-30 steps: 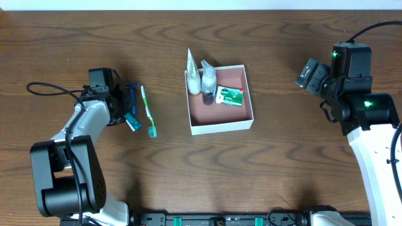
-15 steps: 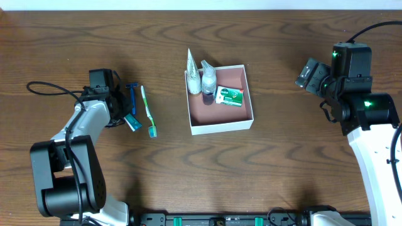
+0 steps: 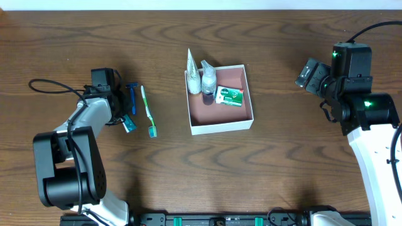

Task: Pack container
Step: 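Lower the left gripper and grasp the toothpaste tube, then carry the toothpaste tube into the box and release it, then move the left gripper to the green toothbrush and grasp it, then carry the toothbrush into the box and release it, then move the left gripper to the blue razor and grasp its handle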

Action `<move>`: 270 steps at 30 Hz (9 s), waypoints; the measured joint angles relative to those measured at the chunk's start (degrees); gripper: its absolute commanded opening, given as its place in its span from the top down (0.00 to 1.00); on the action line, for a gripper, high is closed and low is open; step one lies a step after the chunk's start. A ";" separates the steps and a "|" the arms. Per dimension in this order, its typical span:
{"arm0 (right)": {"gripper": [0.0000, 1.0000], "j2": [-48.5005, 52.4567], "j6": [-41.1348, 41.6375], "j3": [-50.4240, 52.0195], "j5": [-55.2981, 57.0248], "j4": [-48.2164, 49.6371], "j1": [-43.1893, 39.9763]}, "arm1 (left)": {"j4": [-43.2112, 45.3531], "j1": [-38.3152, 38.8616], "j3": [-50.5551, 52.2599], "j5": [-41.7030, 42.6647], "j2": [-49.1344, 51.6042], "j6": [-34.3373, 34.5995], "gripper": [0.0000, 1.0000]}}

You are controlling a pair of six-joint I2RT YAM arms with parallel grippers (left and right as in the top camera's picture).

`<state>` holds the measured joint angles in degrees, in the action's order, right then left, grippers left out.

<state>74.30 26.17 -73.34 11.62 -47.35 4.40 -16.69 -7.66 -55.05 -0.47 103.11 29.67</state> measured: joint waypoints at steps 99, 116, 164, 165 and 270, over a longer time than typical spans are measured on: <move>0.01 0.00 0.00 0.00 0.00 0.00 0.00 | -9.49 24.63 -7.04 -0.35 -21.94 -20.24 0.46; 0.01 0.00 0.00 0.00 0.00 0.00 0.00 | -14.14 19.06 -7.04 -5.16 -2.64 -7.10 0.46; 0.01 0.00 0.00 0.00 0.00 0.00 0.00 | -10.88 18.14 -9.22 -5.77 5.75 -0.31 0.90; 0.01 0.00 0.00 0.00 0.00 0.00 0.00 | -11.34 17.88 -9.22 -5.77 5.62 -0.31 0.90; 0.01 0.00 0.00 0.00 0.00 0.00 0.00 | 2.16 9.94 -9.16 -6.40 1.27 -12.57 0.27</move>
<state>74.30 26.17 -73.34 11.62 -47.35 4.40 -14.52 2.28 -64.20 -6.87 104.38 17.10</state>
